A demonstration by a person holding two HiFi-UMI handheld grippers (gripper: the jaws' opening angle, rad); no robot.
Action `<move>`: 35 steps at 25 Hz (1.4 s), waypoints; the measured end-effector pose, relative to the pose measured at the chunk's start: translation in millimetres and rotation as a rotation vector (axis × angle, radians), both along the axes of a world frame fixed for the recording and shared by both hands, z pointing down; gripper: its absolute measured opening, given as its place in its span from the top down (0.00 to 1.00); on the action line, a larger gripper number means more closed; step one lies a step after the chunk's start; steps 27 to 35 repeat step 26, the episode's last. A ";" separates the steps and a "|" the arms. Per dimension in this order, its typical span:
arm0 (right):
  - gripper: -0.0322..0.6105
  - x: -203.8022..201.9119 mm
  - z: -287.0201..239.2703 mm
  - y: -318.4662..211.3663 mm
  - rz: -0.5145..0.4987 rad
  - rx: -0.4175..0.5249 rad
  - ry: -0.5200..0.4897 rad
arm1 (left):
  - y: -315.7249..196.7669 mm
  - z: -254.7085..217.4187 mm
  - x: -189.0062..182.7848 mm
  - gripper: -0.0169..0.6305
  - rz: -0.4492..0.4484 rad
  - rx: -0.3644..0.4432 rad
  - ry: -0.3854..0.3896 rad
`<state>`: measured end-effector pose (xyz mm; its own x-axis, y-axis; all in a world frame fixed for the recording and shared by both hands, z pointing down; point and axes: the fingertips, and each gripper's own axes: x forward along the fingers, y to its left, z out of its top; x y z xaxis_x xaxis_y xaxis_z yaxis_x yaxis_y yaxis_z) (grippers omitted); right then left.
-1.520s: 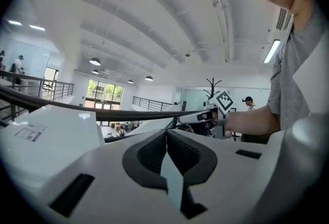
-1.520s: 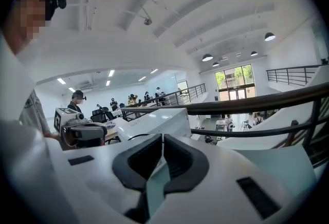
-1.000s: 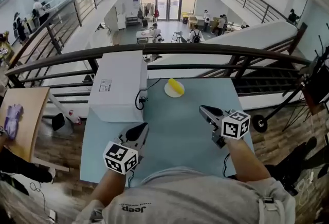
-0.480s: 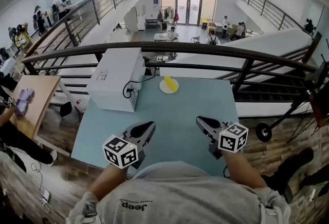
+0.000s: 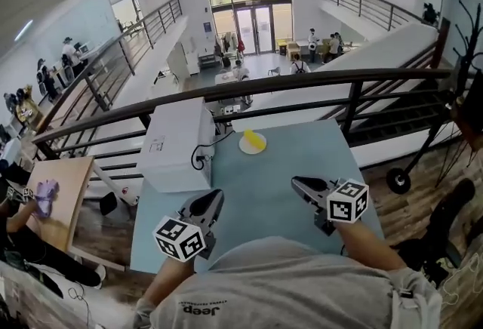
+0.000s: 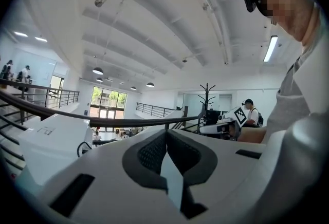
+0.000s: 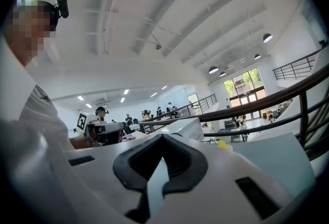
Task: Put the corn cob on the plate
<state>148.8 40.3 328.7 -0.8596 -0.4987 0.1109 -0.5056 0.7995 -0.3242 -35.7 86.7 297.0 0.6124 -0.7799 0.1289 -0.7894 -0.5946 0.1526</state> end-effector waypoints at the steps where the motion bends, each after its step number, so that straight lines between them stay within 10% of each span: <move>1: 0.92 -7.7 0.9 3.5 -0.001 -0.002 -0.001 | 2.1 2.0 -9.3 0.95 -0.001 -0.002 0.001; 35: 0.92 -39.6 5.1 24.5 -0.057 0.036 0.114 | 9.4 29.2 -37.3 0.94 -0.012 -0.038 0.082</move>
